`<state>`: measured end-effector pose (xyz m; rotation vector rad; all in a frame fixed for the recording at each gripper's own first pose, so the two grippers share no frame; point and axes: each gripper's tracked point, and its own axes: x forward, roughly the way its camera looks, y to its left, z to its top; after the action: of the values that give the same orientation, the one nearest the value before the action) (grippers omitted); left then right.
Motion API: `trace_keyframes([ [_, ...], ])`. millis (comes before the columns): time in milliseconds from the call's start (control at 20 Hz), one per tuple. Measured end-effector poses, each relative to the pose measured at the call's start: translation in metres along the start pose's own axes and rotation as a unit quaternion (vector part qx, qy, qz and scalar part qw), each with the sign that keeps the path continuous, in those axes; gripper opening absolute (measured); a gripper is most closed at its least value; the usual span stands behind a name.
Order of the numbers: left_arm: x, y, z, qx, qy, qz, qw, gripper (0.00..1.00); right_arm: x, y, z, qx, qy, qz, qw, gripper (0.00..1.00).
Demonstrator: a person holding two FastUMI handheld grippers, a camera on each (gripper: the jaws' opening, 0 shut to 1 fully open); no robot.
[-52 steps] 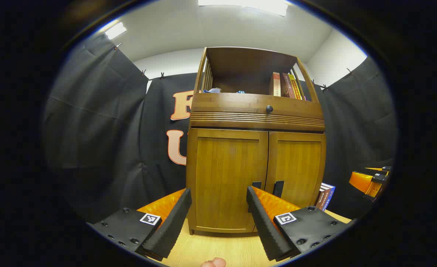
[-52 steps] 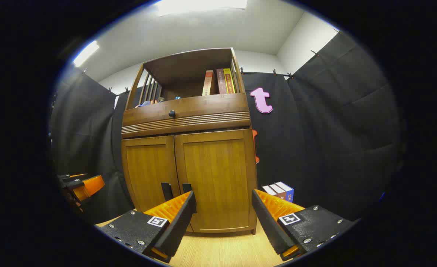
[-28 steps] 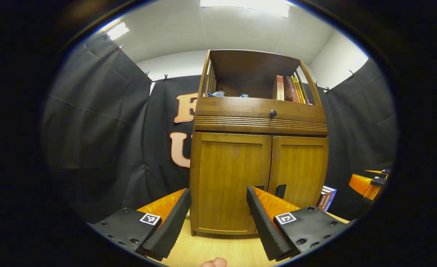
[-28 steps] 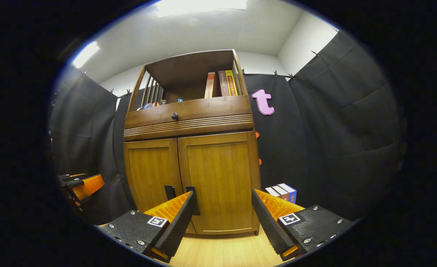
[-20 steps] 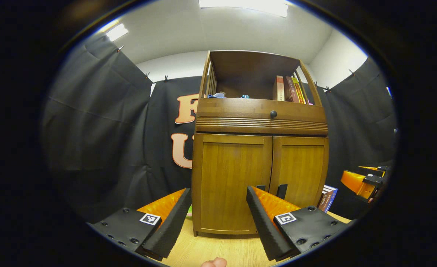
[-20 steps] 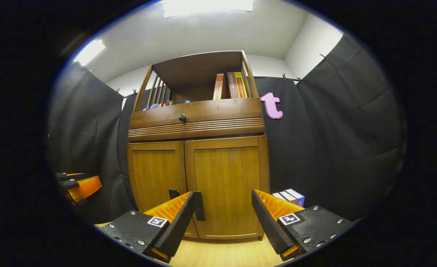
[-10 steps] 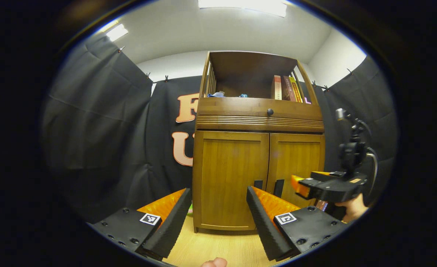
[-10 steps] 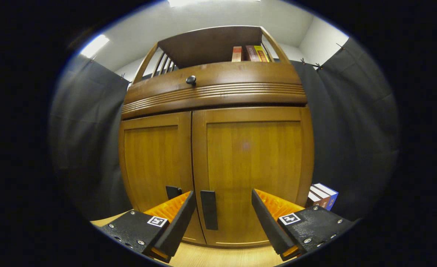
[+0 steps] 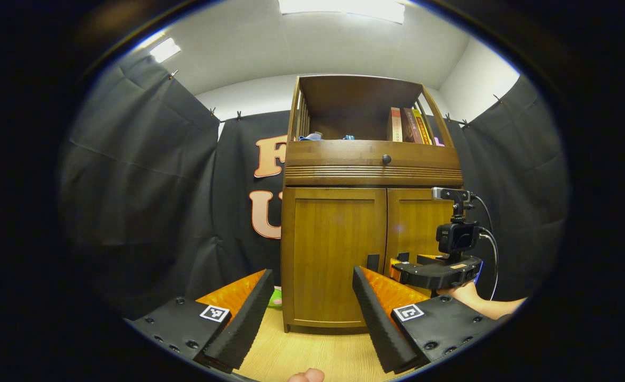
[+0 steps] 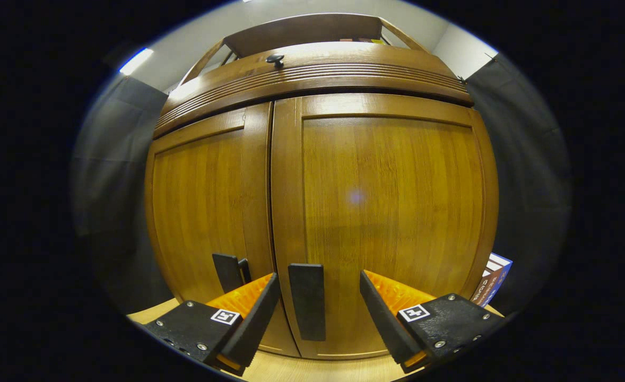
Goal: Open the right door of the double-door shoe cabinet with the right hand, and open the left door with the left hand.
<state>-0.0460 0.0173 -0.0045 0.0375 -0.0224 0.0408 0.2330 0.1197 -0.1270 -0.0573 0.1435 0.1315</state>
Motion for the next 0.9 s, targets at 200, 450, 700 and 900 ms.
trace_keyframes([
  [200,0.003,-0.002,-0.009,-0.014,0.012,-0.005,1.000,0.96,0.011,-0.002,-0.008,-0.007,0.011,-0.009,1.000,0.80],
  [450,0.008,0.004,-0.015,-0.018,0.018,0.004,1.000,0.97,0.016,0.007,-0.012,0.017,0.007,0.006,1.000,0.57],
  [700,0.014,0.005,-0.023,-0.014,0.029,0.004,0.999,0.96,0.021,0.016,-0.022,0.003,0.013,0.037,0.999,0.34],
  [900,0.015,0.007,-0.020,-0.017,0.022,0.014,1.000,0.96,0.018,0.017,-0.021,0.000,0.015,0.035,0.999,0.32],
])
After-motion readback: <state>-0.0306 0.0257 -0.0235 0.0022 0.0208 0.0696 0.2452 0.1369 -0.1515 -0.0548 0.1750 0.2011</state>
